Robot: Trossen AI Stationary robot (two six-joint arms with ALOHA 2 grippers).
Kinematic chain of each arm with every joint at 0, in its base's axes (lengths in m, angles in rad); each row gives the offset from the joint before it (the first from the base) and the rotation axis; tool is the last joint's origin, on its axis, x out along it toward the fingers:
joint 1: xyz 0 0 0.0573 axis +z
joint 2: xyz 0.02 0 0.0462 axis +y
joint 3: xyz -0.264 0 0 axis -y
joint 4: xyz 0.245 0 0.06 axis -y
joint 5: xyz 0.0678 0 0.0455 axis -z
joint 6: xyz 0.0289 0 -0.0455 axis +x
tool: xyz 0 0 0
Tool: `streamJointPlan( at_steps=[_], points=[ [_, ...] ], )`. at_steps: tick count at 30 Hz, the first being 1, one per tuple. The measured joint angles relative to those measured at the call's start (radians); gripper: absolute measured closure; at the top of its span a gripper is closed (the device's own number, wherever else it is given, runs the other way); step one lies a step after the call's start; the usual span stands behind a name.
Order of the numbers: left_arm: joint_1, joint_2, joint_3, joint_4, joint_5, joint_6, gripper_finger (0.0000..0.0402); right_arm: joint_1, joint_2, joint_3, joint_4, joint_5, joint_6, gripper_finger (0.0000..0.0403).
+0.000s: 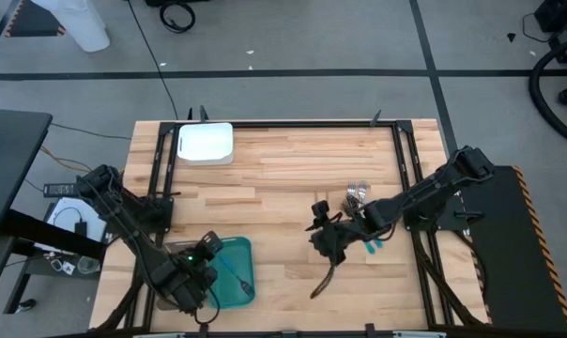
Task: Sort silverware by color (type)
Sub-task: Put the gold fork into the black bin
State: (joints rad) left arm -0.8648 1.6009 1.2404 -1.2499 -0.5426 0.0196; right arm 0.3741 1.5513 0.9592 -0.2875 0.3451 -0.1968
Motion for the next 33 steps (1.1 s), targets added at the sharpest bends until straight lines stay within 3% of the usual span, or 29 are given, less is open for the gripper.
streamJointPlan(
  at_steps=[9,15,24,33],
  points=[
    [0.04,0.0,0.0,0.029,0.001,0.01,0.0286,-0.061,0.0,0.0,-0.214,-0.089,-0.125,0.0257],
    [0.044,0.0,0.0,0.031,0.0,0.069,0.0286,-0.071,0.0,0.0,-0.362,-0.076,-0.221,0.0275],
    [0.069,0.0,0.0,0.034,-0.003,0.072,0.0286,-0.07,0.002,0.0,-0.369,-0.085,-0.294,0.0279],
    [0.105,0.0,0.0,0.081,-0.003,0.072,0.0286,-0.07,0.103,0.003,-0.303,-0.047,-0.398,0.0279]
  ],
)
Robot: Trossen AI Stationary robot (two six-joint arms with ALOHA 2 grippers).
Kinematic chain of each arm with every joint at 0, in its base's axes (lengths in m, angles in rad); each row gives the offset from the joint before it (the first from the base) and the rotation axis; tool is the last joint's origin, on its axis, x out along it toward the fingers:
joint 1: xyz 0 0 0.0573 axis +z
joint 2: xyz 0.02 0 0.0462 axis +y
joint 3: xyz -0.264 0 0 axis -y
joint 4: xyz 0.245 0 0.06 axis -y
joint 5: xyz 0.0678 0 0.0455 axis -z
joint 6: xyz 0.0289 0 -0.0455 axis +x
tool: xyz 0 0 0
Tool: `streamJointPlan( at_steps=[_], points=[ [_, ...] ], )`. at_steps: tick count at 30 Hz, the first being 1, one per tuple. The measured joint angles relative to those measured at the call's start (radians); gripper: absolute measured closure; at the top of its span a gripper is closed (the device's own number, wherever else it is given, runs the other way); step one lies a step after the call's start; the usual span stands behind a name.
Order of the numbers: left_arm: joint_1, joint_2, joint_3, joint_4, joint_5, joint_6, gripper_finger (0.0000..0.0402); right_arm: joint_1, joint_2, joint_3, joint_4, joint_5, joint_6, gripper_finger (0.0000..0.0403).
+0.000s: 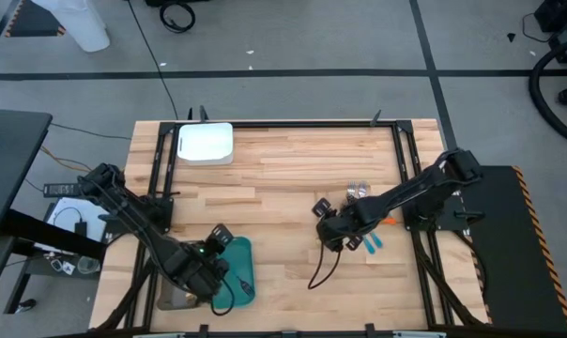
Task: Sort silverware by color (type)
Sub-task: Put the gold fork into the black bin
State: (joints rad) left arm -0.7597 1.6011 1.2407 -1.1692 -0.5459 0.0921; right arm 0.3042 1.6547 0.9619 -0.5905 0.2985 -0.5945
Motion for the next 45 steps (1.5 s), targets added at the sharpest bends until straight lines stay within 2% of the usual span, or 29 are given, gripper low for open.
streamJointPlan(
  at_steps=[4,16,27,45],
  points=[
    [-0.004,0.0,0.0,0.022,0.001,0.0,0.0286,-0.004,0.017,0.001,0.034,0.034,-0.047,0.0279],
    [-0.008,0.0,0.0,0.043,0.005,-0.007,0.0286,-0.047,0.064,0.0,0.097,0.039,-0.276,0.0279],
    [-0.01,0.0,0.003,0.044,0.008,-0.01,0.0286,-0.081,0.062,-0.001,0.089,-0.053,-0.507,0.0291],
    [-0.01,0.0,0.003,0.052,0.008,-0.037,0.0286,-0.103,0.058,-0.112,0.297,-0.135,-0.584,0.0312]
  ],
)
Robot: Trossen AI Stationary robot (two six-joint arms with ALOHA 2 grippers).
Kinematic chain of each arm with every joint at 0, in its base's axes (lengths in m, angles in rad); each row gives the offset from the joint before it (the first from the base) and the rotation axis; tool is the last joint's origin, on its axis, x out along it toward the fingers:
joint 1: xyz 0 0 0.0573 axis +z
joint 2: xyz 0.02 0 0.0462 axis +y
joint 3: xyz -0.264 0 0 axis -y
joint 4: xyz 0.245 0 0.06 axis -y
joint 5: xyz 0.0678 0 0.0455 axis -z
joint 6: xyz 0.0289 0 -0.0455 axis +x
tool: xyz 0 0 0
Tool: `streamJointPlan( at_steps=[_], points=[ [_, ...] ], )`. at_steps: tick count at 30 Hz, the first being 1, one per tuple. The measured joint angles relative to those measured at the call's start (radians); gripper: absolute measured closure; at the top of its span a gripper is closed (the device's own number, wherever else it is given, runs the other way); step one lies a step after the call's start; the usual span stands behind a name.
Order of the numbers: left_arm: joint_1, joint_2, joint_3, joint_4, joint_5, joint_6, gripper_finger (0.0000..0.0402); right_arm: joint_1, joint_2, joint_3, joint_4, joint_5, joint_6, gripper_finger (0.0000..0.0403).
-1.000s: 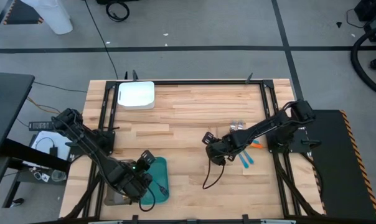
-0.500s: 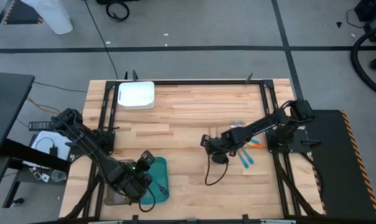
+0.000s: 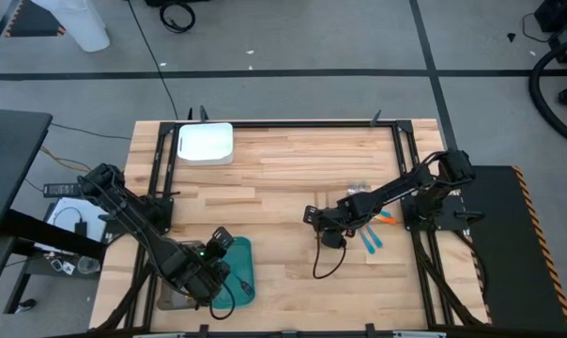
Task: Sort silverware by color (type)
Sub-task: Put the gold fork into the black bin
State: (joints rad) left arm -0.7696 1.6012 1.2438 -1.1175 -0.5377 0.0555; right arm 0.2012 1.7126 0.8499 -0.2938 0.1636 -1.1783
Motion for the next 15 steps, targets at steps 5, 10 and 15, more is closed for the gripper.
streamJointPlan(
  at_steps=[5,10,15],
  points=[
    [0.0,0.0,0.0,0.004,0.0,0.0,0.0286,0.0,-0.002,-0.022,0.028,-0.008,0.002,0.0331],
    [0.0,0.0,0.0,0.008,0.0,0.0,0.0286,0.004,-0.002,-0.033,0.032,-0.008,0.001,0.0373],
    [0.0,0.0,0.0,0.008,0.0,-0.001,0.0286,0.016,0.0,-0.033,0.04,0.012,-0.003,0.0391]
  ],
)
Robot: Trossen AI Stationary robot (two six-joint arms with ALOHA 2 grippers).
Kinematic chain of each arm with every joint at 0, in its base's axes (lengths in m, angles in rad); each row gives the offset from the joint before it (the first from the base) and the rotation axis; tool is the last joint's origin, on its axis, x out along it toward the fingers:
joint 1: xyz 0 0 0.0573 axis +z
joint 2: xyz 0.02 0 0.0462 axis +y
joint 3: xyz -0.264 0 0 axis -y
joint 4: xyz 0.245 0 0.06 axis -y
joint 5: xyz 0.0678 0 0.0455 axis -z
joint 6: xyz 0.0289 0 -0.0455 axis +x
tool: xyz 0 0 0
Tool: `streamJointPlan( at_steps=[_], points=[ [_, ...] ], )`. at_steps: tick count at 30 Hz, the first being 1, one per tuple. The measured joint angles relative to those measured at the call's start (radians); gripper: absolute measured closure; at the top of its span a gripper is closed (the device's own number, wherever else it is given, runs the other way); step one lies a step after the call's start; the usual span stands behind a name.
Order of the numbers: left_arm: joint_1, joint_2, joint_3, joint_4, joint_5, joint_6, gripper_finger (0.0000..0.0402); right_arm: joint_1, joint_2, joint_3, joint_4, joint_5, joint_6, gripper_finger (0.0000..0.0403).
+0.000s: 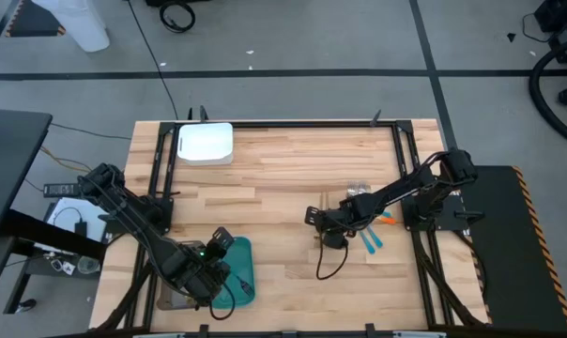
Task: Sort silverware by color (type)
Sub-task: Put the gold fork into the black bin
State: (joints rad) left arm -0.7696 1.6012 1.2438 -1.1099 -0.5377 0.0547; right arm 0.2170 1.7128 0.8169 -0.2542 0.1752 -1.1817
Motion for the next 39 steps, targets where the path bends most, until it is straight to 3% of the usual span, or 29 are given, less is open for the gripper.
streamJointPlan(
  at_steps=[8,19,29,39],
  points=[
    [0.001,0.0,0.0,0.063,0.0,-0.068,0.0286,0.031,0.003,-0.004,0.054,0.081,-0.016,0.039],
    [0.032,0.0,0.0,0.163,-0.034,-0.062,0.0286,0.1,0.006,-0.003,0.302,0.162,-0.005,0.039],
    [0.085,0.0,0.0,0.27,-0.124,0.118,0.0278,0.177,0.004,-0.002,0.551,0.175,0.11,0.039],
    [0.175,0.0,0.0,0.438,-0.107,0.252,0.0215,0.242,0.002,-0.002,0.767,0.175,0.136,0.039]
  ],
)
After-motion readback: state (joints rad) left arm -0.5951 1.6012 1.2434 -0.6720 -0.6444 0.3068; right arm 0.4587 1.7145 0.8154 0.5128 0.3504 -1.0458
